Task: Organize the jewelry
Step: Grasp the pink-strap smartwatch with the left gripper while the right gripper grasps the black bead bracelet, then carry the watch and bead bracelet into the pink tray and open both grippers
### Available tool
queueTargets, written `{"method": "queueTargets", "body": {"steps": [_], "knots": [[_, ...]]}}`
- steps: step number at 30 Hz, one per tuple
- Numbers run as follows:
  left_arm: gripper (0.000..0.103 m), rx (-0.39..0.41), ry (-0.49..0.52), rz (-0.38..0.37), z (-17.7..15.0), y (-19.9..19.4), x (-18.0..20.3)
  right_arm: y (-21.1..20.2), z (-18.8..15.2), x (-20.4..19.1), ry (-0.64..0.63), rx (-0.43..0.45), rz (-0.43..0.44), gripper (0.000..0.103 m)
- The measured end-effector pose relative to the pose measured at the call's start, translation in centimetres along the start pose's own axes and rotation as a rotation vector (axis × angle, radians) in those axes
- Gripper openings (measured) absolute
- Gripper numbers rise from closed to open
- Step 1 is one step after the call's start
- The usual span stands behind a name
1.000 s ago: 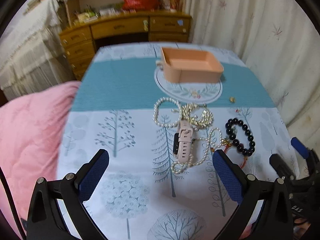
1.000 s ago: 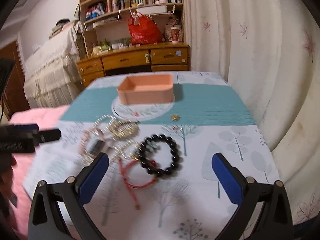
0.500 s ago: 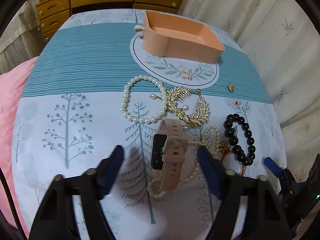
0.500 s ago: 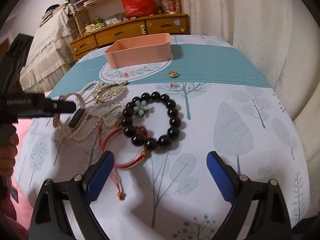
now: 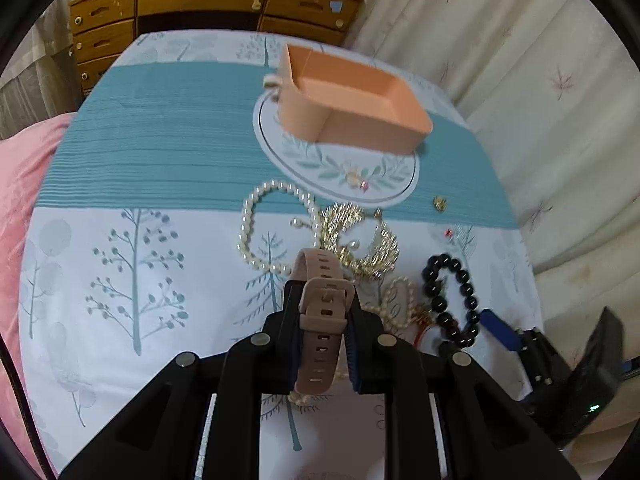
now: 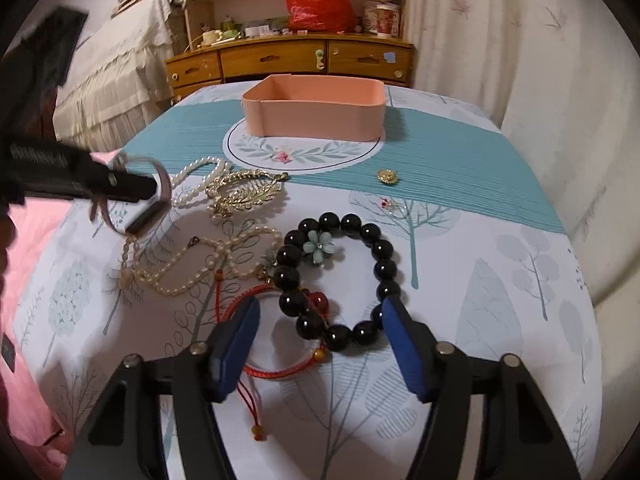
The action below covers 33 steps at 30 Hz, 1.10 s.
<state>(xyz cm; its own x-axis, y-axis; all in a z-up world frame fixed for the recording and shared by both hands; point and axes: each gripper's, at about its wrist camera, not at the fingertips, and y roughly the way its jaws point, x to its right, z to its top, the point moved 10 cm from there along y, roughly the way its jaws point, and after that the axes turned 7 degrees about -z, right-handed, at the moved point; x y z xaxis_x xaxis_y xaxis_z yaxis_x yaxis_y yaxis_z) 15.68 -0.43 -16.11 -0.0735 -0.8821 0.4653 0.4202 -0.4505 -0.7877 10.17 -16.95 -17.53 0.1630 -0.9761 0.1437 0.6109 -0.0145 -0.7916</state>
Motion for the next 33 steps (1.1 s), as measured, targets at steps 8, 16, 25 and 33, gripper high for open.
{"method": "queueTargets", "body": {"steps": [8, 16, 25, 33], "knots": [[0.016, 0.059, 0.013, -0.006, 1.2, -2.9, 0.4, 1.6, 0.2, -0.4, -0.104, -0.032, -0.04, 0.026], [0.016, 0.073, 0.013, 0.018, 1.1, -4.0, 0.0, 1.1, 0.7, 0.6, 0.069, -0.074, 0.141, 0.015], [0.016, 0.086, 0.051, 0.025, 2.1, -5.6, 0.9, -2.2, 5.0, 3.1, 0.255, 0.0, 0.319, 0.015], [0.016, 0.116, 0.159, 0.033, 6.6, -7.0, 3.7, -4.3, 11.7, 4.4, 0.305, 0.073, 0.41, 0.015]]}}
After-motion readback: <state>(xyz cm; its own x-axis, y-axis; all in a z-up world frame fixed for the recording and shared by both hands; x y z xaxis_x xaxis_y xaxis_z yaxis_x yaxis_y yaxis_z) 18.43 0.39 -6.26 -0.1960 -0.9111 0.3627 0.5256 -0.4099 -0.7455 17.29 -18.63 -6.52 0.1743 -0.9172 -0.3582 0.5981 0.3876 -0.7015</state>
